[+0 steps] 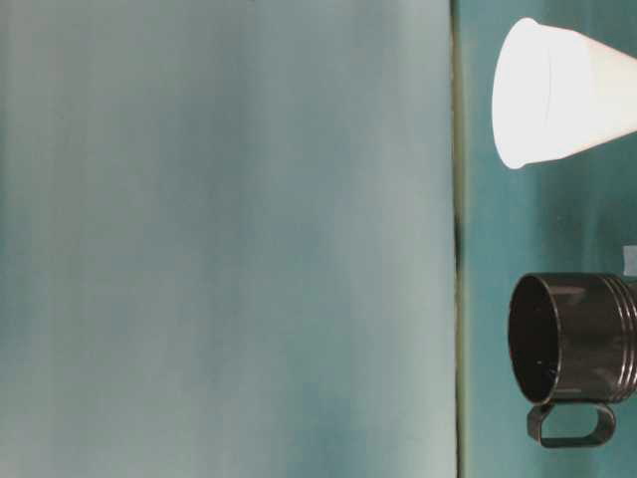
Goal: Holding the cup holder with the left arm, the right arm places the cup into the cup holder.
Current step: 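Move both grippers over the black cup holder and white cup, then lower left gripper onto holder rim, right gripper onto white cup rim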
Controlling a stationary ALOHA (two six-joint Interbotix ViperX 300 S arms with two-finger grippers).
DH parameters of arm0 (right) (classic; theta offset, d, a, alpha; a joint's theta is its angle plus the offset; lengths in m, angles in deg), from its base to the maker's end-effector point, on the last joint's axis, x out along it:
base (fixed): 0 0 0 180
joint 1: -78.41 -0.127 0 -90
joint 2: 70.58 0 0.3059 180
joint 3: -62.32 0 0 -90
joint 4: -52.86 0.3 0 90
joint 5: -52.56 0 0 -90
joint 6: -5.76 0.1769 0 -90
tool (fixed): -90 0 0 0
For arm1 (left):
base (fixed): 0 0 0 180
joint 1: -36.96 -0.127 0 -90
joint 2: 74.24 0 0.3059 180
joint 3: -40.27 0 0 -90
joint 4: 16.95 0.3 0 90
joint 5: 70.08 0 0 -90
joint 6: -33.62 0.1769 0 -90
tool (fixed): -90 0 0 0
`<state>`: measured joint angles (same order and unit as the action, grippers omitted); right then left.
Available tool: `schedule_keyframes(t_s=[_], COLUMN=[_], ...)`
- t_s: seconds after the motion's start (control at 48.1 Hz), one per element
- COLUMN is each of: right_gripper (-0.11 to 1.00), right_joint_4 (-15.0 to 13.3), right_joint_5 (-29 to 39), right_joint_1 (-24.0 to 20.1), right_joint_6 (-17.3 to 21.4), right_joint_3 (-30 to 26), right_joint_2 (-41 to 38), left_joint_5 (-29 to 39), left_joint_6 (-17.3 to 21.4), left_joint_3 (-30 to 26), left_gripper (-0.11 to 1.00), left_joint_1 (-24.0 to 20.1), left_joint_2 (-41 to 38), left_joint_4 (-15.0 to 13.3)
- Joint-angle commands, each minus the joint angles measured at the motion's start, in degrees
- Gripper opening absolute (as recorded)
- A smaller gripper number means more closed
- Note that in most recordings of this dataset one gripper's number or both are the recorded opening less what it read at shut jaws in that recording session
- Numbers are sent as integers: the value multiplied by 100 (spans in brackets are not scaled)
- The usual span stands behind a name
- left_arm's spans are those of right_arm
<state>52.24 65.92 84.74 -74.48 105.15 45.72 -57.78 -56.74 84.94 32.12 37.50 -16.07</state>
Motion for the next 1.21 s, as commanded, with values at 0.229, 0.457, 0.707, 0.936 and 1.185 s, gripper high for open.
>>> schedule_keyframes(t_s=[0.229, 0.457, 0.707, 0.936, 1.185], right_gripper=[2, 2, 2, 2, 1], right_joint_4=[-35, -35, -35, -35, -35], right_joint_5=[598, 1046, 1213, 1626, 1881], right_joint_1=[114, 141, 141, 141, 141], right_joint_6=[-18, -308, -475, -492, -519], right_joint_3=[-677, -1107, -1433, -1740, -1960], right_joint_2=[-1573, -2215, -2654, -2892, -2997], left_joint_5=[369, 527, 923, 1151, 1160], left_joint_6=[9, -44, 105, 316, 466], left_joint_3=[-580, -888, -1116, -1406, -1617], left_gripper=[3, 3, 3, 3, 3], left_joint_1=[-9, 0, -9, -53, -70], left_joint_2=[-650, -1151, -1714, -2162, -2294], left_joint_4=[18, 26, 62, 70, 62])
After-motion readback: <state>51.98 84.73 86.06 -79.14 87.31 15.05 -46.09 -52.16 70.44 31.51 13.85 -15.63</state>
